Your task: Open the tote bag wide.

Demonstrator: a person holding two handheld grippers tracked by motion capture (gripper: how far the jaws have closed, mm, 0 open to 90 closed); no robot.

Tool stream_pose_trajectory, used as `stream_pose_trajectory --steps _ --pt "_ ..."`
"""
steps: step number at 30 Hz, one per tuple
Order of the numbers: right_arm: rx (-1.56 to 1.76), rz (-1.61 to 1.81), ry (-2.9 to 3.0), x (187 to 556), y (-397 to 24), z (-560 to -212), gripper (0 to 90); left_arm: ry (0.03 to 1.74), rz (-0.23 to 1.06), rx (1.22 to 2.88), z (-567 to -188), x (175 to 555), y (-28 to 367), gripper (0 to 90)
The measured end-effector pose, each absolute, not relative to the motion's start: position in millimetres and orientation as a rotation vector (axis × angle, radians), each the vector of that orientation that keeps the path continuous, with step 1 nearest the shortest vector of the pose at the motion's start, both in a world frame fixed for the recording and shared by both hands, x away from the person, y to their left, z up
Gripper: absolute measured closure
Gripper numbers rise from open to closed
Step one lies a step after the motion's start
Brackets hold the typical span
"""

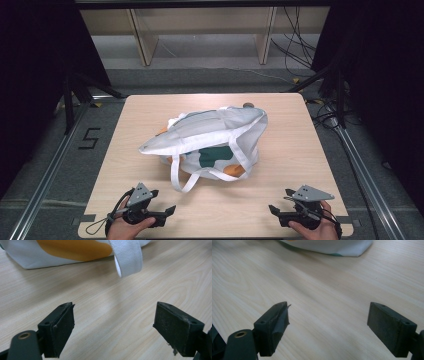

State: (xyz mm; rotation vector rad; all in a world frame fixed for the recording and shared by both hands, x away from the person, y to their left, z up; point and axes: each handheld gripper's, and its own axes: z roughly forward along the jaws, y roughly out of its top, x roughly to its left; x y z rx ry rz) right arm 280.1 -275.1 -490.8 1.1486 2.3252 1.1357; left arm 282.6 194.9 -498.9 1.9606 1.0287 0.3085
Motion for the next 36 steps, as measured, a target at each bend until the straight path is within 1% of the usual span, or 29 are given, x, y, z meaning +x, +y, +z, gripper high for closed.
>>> stream_pose_trajectory --steps 13,15,17,19,21,22,24,25,29,31,32,34,35,36 --pt "1.161 1.119 2.312 280.0 -275.4 -490.3 18.4 1.026 0.32 1.967 -498.5 282.6 194.7 16.0" --pt "1.185 1.126 2.31 279.4 -274.9 -489.8 17.9 1.027 0.328 1.992 -497.5 283.4 196.5 16.0" --pt "1.123 1.123 2.311 282.8 -277.1 -489.6 17.4 1.027 0.311 1.972 -497.1 283.1 195.7 16.2" --pt "1.183 1.138 2.305 281.4 -274.4 -488.8 16.3 1.018 0.314 1.965 -495.6 283.6 195.7 16.6" --pt "1.145 1.148 2.302 285.2 -275.1 -486.9 16.3 0.994 0.337 1.996 -493.3 285.3 198.3 17.5" --pt "1.123 1.144 2.307 287.3 -275.7 -485.1 16.7 1.019 0.326 1.965 -492.5 285.4 197.2 18.1" --pt "1.161 1.175 2.295 289.0 -273.0 -480.4 17.8 1.006 0.336 1.973 -487.6 287.5 200.1 19.8" --pt "1.088 1.172 2.291 293.5 -274.9 -477.7 19.9 1.005 0.343 1.963 -485.4 288.4 201.3 22.9" --pt "1.104 1.202 2.276 298.5 -270.4 -462.5 27.9 0.992 0.355 1.954 -474.5 292.6 205.5 34.6" --pt "1.032 1.208 2.265 306.2 -270.4 -453.2 32.1 0.958 0.36 1.966 -468.5 295.1 207.4 47.5" --pt "1.017 1.212 2.261 309.0 -269.5 -447.9 37.2 0.963 0.354 1.962 -465.3 296.5 207.8 52.6" --pt "0.977 1.241 2.246 314.9 -266.2 -436.2 46.1 0.921 0.391 1.966 -456.8 302.6 208.0 63.9" --pt "0.964 1.244 2.241 318.2 -264.1 -429.7 50.4 0.9 0.39 1.971 -452.2 306.6 208.0 67.6" --pt "0.972 1.244 2.241 319.2 -260.7 -422.0 55.5 0.89 0.408 1.965 -447.3 310.8 207.6 73.2"
